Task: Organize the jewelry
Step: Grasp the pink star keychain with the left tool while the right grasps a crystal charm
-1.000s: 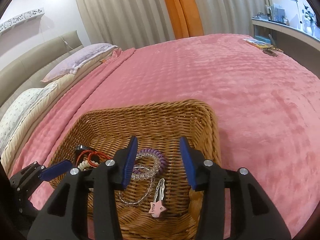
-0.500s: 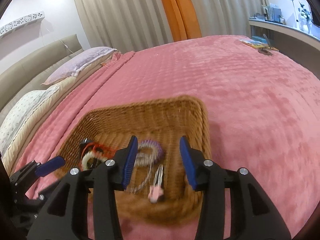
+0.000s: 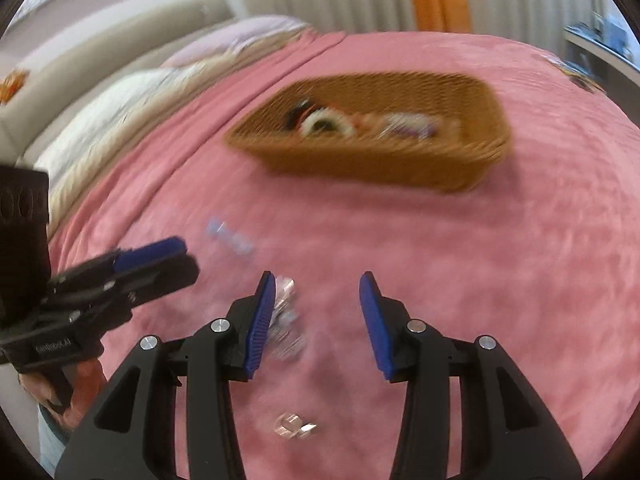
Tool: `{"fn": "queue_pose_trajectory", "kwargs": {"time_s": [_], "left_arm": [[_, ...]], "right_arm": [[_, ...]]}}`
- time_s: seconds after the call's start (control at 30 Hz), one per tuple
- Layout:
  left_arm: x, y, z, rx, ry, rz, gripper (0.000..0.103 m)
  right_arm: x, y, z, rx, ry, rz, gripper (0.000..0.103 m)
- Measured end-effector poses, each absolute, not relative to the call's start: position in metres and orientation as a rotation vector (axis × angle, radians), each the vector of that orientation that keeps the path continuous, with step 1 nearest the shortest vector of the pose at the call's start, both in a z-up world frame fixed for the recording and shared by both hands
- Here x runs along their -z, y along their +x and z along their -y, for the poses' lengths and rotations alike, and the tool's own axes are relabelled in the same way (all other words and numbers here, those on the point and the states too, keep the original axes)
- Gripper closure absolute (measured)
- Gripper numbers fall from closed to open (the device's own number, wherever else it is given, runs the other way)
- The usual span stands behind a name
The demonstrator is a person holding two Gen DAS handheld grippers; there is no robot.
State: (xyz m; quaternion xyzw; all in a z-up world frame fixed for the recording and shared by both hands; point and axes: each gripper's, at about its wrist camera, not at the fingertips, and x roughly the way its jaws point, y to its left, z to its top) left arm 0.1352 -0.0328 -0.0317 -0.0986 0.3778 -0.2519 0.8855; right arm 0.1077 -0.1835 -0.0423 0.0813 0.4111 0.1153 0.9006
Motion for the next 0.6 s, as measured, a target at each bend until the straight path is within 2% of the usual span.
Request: {"fn": "queue_pose_trajectory", "kwargs": {"time_s": [0.07, 0.2, 0.3, 0.6], "left_arm": [[0.035, 0.126, 0.026, 0.516, -0.223, -0.791, 0.050], [0.039, 0.115, 0.018, 0.505, -0.243, -0.799, 0.050], [0.043, 0.112, 0.017, 0.503, -0.245, -0.816, 0.050], [0.058, 0.112, 0.038, 0.524, -0.181, -0.877, 0.050]], "right_arm": [[0.047, 0.106, 0.169, -0.249, 0.135, -0.873, 0.072], [0.060, 0.110, 0.156, -0.256, 0.105, -0.922, 0.082], [0.067, 0.112, 0.153, -0.244, 0.095, -0.939, 0.095], [0.025, 0.095, 0.168, -0.241, 0.121, -0.805, 0.096]]}}
